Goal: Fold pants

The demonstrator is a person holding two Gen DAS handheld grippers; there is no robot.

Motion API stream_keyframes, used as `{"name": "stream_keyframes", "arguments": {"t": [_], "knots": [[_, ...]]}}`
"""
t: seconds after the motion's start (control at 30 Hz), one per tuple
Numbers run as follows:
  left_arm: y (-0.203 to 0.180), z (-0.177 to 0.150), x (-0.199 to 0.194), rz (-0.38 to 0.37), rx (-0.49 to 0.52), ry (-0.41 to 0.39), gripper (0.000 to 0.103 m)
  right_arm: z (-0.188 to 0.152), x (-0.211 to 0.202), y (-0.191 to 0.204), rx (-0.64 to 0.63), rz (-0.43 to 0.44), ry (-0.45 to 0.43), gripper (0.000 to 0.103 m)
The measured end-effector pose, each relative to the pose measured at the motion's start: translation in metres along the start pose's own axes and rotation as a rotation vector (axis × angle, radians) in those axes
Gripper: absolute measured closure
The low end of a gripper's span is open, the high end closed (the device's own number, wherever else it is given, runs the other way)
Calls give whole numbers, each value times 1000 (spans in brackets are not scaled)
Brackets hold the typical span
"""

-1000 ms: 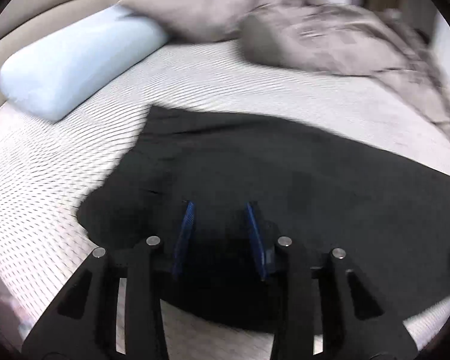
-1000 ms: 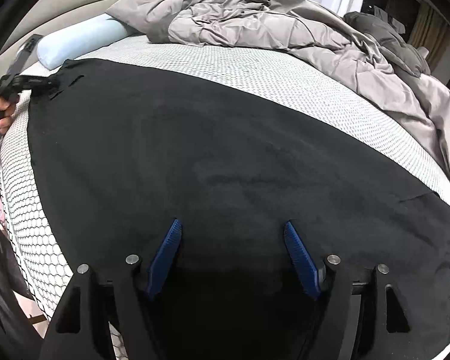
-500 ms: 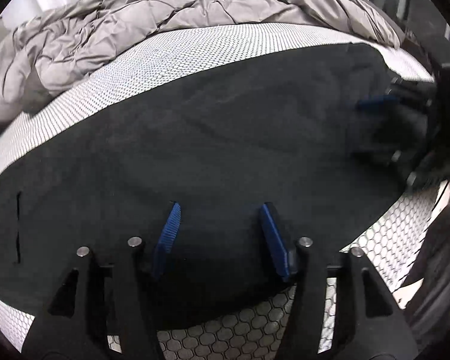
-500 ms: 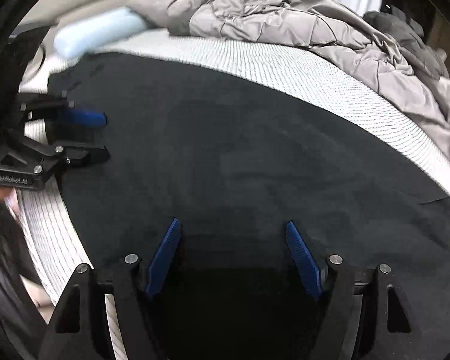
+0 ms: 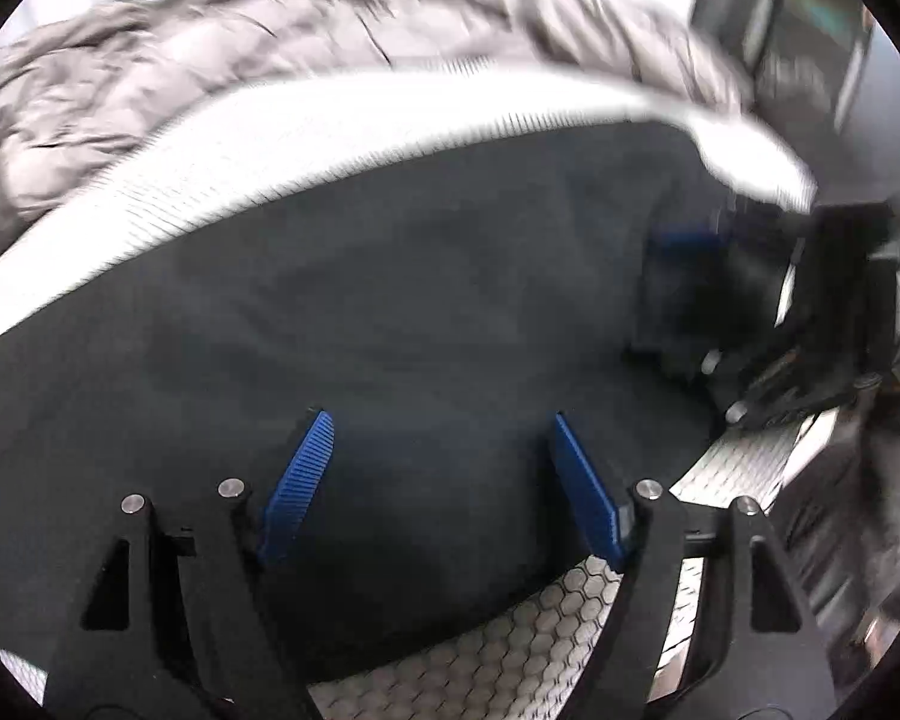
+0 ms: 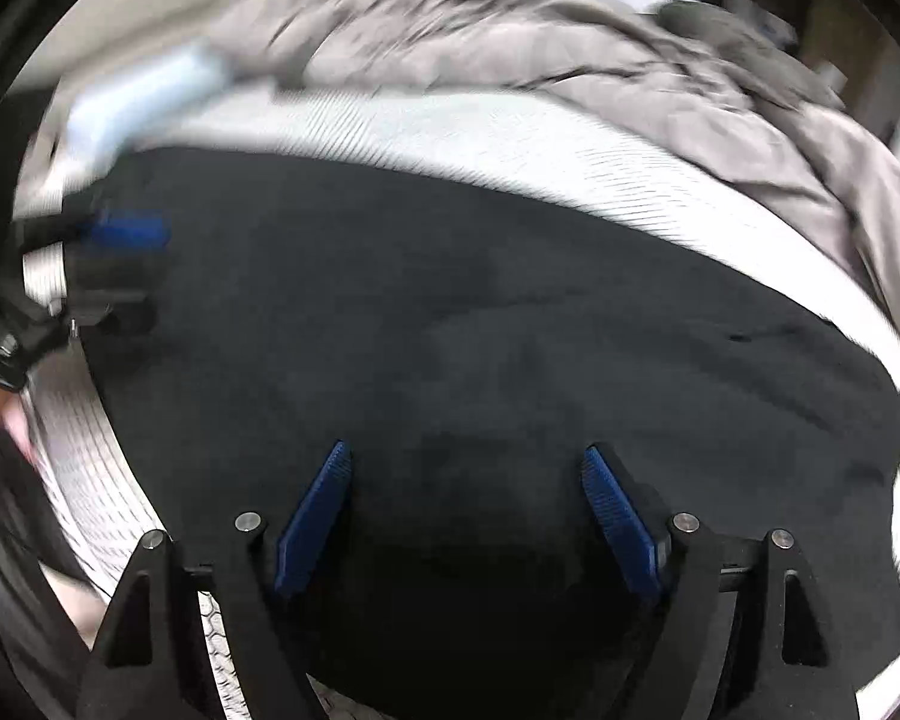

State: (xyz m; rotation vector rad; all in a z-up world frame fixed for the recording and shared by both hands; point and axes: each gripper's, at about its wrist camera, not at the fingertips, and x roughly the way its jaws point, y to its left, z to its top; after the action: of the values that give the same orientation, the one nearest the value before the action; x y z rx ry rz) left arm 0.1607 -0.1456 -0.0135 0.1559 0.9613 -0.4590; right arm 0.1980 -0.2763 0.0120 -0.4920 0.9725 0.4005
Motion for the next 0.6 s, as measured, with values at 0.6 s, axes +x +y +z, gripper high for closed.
{"name": "stream_keyframes", "arguments": {"t": [0.6], "knots": [[11,33,18,69,-125,-38,21,-8,3,-51,258,-62,-7,20]]}}
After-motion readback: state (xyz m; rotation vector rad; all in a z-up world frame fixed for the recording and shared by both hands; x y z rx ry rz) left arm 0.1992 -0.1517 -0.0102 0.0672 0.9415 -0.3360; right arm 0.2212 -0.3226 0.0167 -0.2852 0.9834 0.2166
